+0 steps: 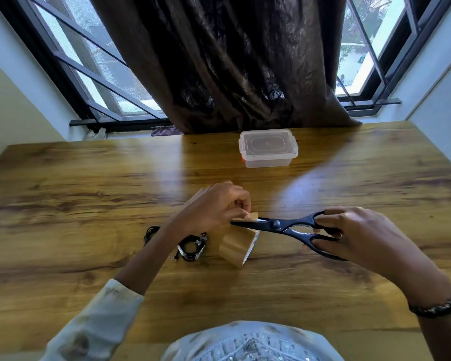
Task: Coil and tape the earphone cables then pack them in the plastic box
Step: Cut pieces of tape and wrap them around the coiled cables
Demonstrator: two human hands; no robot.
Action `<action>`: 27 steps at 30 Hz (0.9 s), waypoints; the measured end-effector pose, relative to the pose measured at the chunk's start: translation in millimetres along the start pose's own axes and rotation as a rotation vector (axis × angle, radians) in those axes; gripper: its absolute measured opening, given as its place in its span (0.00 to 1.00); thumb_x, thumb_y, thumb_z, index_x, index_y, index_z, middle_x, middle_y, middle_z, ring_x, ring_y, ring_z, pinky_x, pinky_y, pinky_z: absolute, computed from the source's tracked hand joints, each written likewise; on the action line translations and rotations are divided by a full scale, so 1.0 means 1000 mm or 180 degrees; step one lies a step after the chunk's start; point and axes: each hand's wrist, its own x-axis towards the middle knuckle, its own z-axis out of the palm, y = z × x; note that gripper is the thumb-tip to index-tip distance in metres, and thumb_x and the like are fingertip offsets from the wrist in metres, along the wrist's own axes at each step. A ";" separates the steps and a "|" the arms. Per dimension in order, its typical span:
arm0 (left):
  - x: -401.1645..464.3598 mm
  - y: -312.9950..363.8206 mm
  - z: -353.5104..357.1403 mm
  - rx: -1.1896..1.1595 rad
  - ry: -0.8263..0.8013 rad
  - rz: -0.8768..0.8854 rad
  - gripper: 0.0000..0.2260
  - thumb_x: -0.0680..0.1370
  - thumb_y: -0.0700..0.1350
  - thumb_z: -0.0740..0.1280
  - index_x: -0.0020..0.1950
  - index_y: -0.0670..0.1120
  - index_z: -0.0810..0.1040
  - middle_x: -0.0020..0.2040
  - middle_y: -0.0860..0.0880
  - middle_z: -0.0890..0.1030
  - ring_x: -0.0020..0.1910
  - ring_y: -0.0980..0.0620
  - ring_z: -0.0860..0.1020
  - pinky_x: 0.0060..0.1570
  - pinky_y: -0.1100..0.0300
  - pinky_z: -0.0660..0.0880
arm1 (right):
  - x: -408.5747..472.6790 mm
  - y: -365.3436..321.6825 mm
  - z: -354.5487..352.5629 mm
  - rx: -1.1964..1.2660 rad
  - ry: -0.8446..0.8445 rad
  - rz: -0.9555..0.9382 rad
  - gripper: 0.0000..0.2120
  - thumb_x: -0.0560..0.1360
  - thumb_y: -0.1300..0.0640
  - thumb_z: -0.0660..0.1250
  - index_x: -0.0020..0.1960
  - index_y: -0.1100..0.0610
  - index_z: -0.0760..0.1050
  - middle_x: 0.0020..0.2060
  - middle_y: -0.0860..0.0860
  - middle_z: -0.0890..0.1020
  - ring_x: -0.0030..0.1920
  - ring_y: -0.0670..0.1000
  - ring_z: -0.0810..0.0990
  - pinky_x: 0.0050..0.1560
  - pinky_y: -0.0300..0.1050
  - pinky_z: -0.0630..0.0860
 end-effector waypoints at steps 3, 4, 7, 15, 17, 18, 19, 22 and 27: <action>0.001 -0.002 0.001 -0.0136 -0.0008 -0.0076 0.02 0.75 0.52 0.66 0.44 0.56 0.75 0.41 0.61 0.76 0.46 0.62 0.73 0.47 0.52 0.75 | 0.000 0.003 0.001 -0.0010 -0.0033 0.0067 0.12 0.75 0.45 0.67 0.52 0.50 0.82 0.44 0.42 0.80 0.39 0.45 0.78 0.38 0.35 0.70; 0.002 -0.003 0.001 -0.0208 0.0001 -0.0098 0.02 0.76 0.51 0.67 0.44 0.56 0.75 0.42 0.61 0.76 0.46 0.61 0.74 0.46 0.53 0.75 | -0.001 0.004 0.002 -0.0025 -0.0038 0.0091 0.12 0.75 0.44 0.67 0.52 0.50 0.82 0.45 0.42 0.81 0.39 0.45 0.78 0.38 0.34 0.69; 0.002 -0.007 0.002 -0.0631 0.0003 -0.0149 0.01 0.77 0.51 0.65 0.46 0.55 0.75 0.43 0.59 0.77 0.43 0.62 0.76 0.42 0.61 0.75 | -0.003 0.006 0.005 -0.0055 -0.0091 0.0190 0.13 0.75 0.45 0.67 0.54 0.50 0.82 0.45 0.44 0.82 0.39 0.45 0.79 0.39 0.35 0.71; 0.004 0.003 0.066 -0.2639 0.2513 -0.1722 0.08 0.83 0.49 0.56 0.48 0.52 0.73 0.44 0.52 0.78 0.44 0.53 0.78 0.47 0.57 0.76 | -0.006 0.008 0.029 0.0072 0.0223 0.0513 0.11 0.72 0.51 0.73 0.50 0.58 0.83 0.46 0.53 0.85 0.43 0.56 0.83 0.41 0.53 0.80; 0.005 0.008 0.084 -0.2833 0.2646 -0.2060 0.10 0.82 0.54 0.54 0.51 0.53 0.72 0.45 0.53 0.78 0.43 0.55 0.78 0.45 0.60 0.76 | -0.006 0.012 0.037 0.0152 0.0245 0.0547 0.11 0.73 0.50 0.71 0.49 0.57 0.81 0.46 0.52 0.84 0.44 0.56 0.82 0.43 0.52 0.79; 0.006 0.010 0.089 -0.2766 0.2679 -0.2156 0.11 0.82 0.56 0.53 0.52 0.54 0.72 0.45 0.54 0.78 0.41 0.59 0.78 0.41 0.66 0.75 | -0.005 0.015 0.041 0.0199 0.0208 0.0546 0.11 0.74 0.48 0.69 0.49 0.56 0.80 0.45 0.50 0.83 0.44 0.54 0.81 0.43 0.50 0.78; 0.007 0.011 0.093 -0.2595 0.2733 -0.2204 0.12 0.81 0.58 0.52 0.52 0.54 0.71 0.44 0.55 0.78 0.39 0.63 0.77 0.36 0.70 0.73 | -0.004 0.017 0.046 0.0253 0.0175 0.0553 0.11 0.74 0.47 0.67 0.48 0.55 0.79 0.44 0.49 0.82 0.42 0.52 0.80 0.41 0.47 0.76; 0.012 0.015 0.101 -0.2164 0.2887 -0.2211 0.13 0.82 0.58 0.50 0.51 0.53 0.70 0.42 0.54 0.78 0.37 0.61 0.75 0.35 0.64 0.71 | 0.001 0.023 0.062 0.0383 0.0226 0.0748 0.09 0.75 0.46 0.67 0.47 0.52 0.75 0.43 0.46 0.80 0.39 0.48 0.75 0.37 0.42 0.68; 0.019 0.018 0.107 -0.2097 0.2975 -0.2370 0.13 0.82 0.56 0.50 0.52 0.51 0.70 0.43 0.49 0.79 0.39 0.49 0.77 0.37 0.51 0.74 | 0.007 0.010 0.099 0.0417 0.0677 0.1538 0.10 0.75 0.50 0.68 0.43 0.56 0.75 0.39 0.53 0.80 0.35 0.55 0.76 0.34 0.46 0.70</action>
